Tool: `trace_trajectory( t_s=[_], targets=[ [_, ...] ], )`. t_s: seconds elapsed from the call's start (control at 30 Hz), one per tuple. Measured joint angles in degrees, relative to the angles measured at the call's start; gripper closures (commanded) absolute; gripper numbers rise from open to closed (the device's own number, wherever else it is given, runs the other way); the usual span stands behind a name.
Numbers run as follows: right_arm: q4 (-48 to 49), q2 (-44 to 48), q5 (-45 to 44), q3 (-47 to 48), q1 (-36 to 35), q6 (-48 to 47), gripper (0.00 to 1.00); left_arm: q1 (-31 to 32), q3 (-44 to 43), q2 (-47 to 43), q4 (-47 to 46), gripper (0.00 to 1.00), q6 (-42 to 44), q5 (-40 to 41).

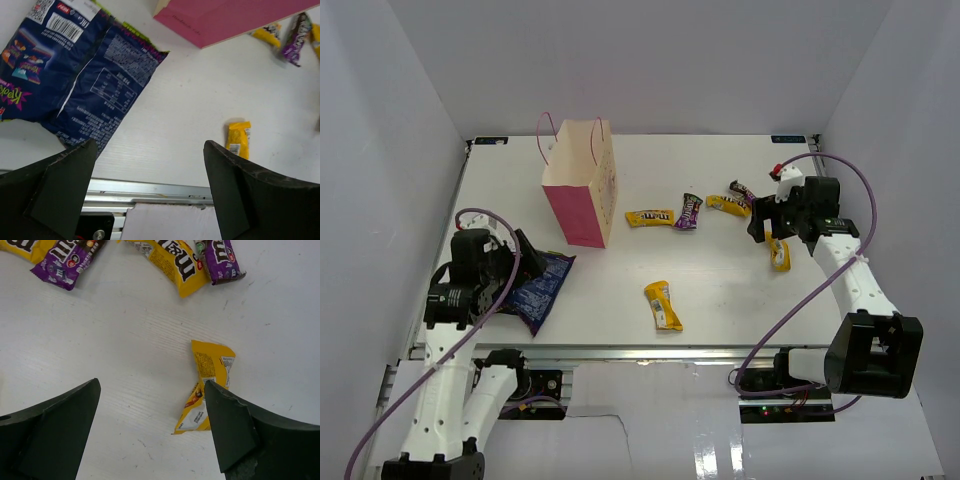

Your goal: Place the snacks into the paper bag

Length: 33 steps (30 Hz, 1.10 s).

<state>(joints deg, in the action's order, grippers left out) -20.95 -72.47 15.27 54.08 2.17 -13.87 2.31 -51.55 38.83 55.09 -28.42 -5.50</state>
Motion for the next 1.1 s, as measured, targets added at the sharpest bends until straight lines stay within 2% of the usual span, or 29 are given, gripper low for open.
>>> trace_trajectory(
  t_s=[0.1, 0.23, 0.53, 0.63, 0.9, 1.1],
  targets=[
    [-1.51, -0.07, 4.48, 1.01, 0.00, -2.49, 0.10, 0.00, -1.14, 3.17, 3.02, 0.02, 0.55, 2.45],
    [-7.67, -0.98, 15.08, 4.50, -0.37, -13.66, 0.10, -0.02, -2.45, 4.22, 5.38, 0.02, 1.03, 4.50],
    [-20.13, -7.19, 26.47, 7.43, -2.19, -29.62, 0.10, 1.38, -2.54, 7.93, 5.84, 0.02, 1.46, 5.35],
    [-21.81, -7.10, 29.83, 7.08, -2.21, -32.89, 0.10, 5.75, -2.54, 12.50, 4.61, 0.02, 1.14, 7.02],
    [-22.67, -8.33, 31.80, 7.08, -2.19, -35.76, 0.10, 23.80, -3.23, 28.28, 1.97, 0.02, -2.16, 15.61],
    [-22.67, -8.41, 31.82, 7.08, -2.19, -36.59, 0.10, 28.17, -6.67, 39.39, 1.16, 0.02, -3.74, 25.92]
  ],
)
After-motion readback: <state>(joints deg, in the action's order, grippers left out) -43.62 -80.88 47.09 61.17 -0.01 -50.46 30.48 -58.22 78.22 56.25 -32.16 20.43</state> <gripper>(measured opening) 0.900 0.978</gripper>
